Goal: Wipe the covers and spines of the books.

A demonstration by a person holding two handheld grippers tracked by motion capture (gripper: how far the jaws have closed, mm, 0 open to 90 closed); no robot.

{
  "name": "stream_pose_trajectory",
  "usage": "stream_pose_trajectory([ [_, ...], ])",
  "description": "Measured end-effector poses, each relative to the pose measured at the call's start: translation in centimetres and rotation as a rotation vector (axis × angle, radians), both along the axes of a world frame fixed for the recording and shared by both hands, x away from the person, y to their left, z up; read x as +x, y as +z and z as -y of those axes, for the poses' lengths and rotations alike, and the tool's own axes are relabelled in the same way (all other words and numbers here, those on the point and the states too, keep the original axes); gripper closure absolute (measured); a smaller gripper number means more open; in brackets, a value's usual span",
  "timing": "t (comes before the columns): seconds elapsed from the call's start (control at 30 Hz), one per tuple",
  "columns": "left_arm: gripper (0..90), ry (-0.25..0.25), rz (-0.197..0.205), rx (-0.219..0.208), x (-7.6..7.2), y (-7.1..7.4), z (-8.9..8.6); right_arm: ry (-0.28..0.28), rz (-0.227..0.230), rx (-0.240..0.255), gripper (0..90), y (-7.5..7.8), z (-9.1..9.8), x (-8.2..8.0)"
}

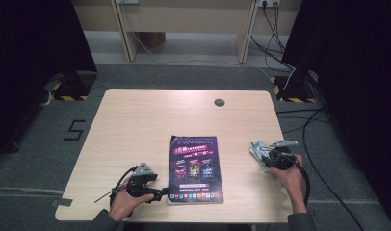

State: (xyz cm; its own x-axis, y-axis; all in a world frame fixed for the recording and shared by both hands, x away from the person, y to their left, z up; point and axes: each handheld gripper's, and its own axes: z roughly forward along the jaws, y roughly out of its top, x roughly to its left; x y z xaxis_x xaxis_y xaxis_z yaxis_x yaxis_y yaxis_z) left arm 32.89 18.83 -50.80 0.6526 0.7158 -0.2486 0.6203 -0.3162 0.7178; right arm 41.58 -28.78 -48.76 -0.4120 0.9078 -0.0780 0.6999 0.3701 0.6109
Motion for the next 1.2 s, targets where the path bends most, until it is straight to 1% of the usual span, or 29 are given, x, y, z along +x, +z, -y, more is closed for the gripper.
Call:
stream_pose_trajectory([
  [0.1,19.4,-0.001,0.001,0.003,0.0,0.0,0.0,0.008,-0.011,-0.015,67.5,-0.3,-0.2,0.2],
  [0.17,19.4,-0.003,0.003,0.006,0.0,0.0,0.0,0.007,-0.006,-0.017,70.4,-0.3,-0.1,0.2],
  [0.3,19.5,-0.002,0.004,0.007,0.0,0.0,0.1,0.017,0.009,-0.048,79.0,-0.3,-0.1,0.2],
  [0.37,19.5,-0.001,0.005,0.008,0.0,0.0,0.1,0.03,0.016,-0.062,80.3,-0.3,-0.1,0.2],
  [0.43,19.5,-0.002,0.005,0.01,0.0,0.0,0.1,0.03,0.021,-0.07,80.8,-0.2,-0.2,0.1],
  [0.53,19.5,0.001,0.006,0.006,0.0,0.0,0.1,0.026,0.05,-0.042,80.9,0.3,-0.2,-0.1],
  [0.57,19.5,0.0,0.006,0.007,0.0,0.0,0.1,0.03,0.066,-0.035,80.9,0.6,-0.3,-0.2],
  [0.7,19.4,-0.001,0.007,0.006,0.0,0.0,0.2,0.035,0.124,-0.014,80.8,2.2,-0.7,-0.5],
  [0.77,19.5,-0.004,0.006,0.008,-0.1,-0.1,0.3,0.049,0.144,0.007,80.8,2.9,-1.3,-0.8],
  [0.87,19.5,-0.003,0.01,0.006,-0.1,-0.1,0.5,0.088,0.169,0.007,80.8,3.8,-2.5,-0.9],
  [0.9,19.6,-0.003,0.014,0.005,-0.1,-0.1,0.5,0.099,0.171,0.011,80.7,4.0,-3.1,-1.1],
  [0.93,19.7,-0.002,0.013,0.006,-0.1,-0.1,0.6,0.126,0.175,0.014,80.7,4.2,-3.6,-1.1],
  [1.03,20.4,-0.006,0.013,0.003,-0.1,-0.2,0.8,0.175,0.181,0.028,80.7,4.7,-5.6,-1.2],
  [1.13,20.9,-0.012,0.01,-0.003,-0.2,-0.3,1.2,0.231,0.182,0.039,80.6,5.0,-7.6,-1.4],
  [1.2,21.2,-0.017,0.016,0.0,-0.3,-0.3,1.4,0.266,0.181,0.04,80.6,5.0,-8.9,-1.5],
])
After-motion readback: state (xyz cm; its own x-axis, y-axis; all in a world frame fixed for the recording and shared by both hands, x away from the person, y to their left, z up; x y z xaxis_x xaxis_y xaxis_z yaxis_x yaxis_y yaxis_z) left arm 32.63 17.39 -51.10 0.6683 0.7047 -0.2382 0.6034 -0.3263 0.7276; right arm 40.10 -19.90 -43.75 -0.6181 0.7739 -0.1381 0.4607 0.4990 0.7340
